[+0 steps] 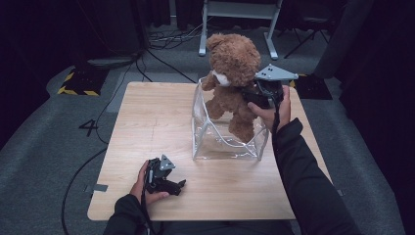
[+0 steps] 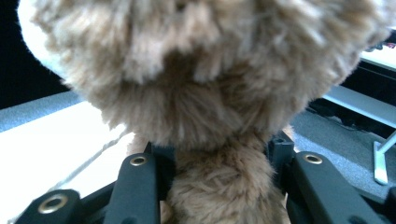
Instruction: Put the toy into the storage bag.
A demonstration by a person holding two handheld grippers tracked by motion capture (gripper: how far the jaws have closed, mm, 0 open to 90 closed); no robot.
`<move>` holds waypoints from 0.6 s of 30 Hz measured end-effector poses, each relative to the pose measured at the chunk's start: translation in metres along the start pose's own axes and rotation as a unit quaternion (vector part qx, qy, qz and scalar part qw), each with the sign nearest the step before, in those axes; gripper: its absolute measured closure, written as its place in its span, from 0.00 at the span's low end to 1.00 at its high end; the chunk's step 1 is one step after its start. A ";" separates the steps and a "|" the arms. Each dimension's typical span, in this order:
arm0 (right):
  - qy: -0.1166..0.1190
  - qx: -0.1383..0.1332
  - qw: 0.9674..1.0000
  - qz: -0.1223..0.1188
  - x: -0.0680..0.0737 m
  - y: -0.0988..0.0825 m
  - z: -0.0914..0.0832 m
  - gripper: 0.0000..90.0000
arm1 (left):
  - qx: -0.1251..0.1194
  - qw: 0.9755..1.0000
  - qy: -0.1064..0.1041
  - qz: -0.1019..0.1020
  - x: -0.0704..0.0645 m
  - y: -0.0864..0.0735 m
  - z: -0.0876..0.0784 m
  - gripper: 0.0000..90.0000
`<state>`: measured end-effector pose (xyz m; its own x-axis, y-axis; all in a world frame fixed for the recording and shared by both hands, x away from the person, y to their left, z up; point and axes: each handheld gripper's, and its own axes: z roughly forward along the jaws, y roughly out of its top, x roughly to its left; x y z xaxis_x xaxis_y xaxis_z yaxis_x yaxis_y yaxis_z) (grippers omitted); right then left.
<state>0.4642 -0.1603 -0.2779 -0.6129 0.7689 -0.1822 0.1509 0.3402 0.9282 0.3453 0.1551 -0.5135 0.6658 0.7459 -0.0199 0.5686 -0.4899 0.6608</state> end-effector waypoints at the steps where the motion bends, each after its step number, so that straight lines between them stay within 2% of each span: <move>1: 0.001 0.001 1.000 -0.001 0.000 -0.001 0.001 0.66 | 0.000 1.000 0.000 0.000 0.000 0.000 0.000 0.01; 6: 0.012 0.013 1.000 -0.009 0.003 -0.005 0.004 0.65 | 0.000 1.000 0.000 0.000 0.000 0.000 0.000 0.01; 10: 0.014 0.033 0.999 -0.009 0.004 -0.011 0.010 0.65 | 0.000 1.000 0.000 0.000 0.000 0.000 0.000 0.01; 11: 0.020 0.042 0.999 -0.013 0.005 -0.014 0.013 0.65 | 0.000 1.000 0.000 0.000 0.000 0.000 0.000 0.01; 18: 0.031 0.058 0.998 -0.012 0.005 -0.022 0.018 0.64 | 0.000 1.000 0.000 0.000 0.000 0.000 0.000 0.01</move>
<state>0.4720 -0.1545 -0.3045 -0.6629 0.7268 -0.1799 0.2224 0.4206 0.8796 0.3453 0.1551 -0.5135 0.6660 0.7457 -0.0201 0.5687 -0.4901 0.6606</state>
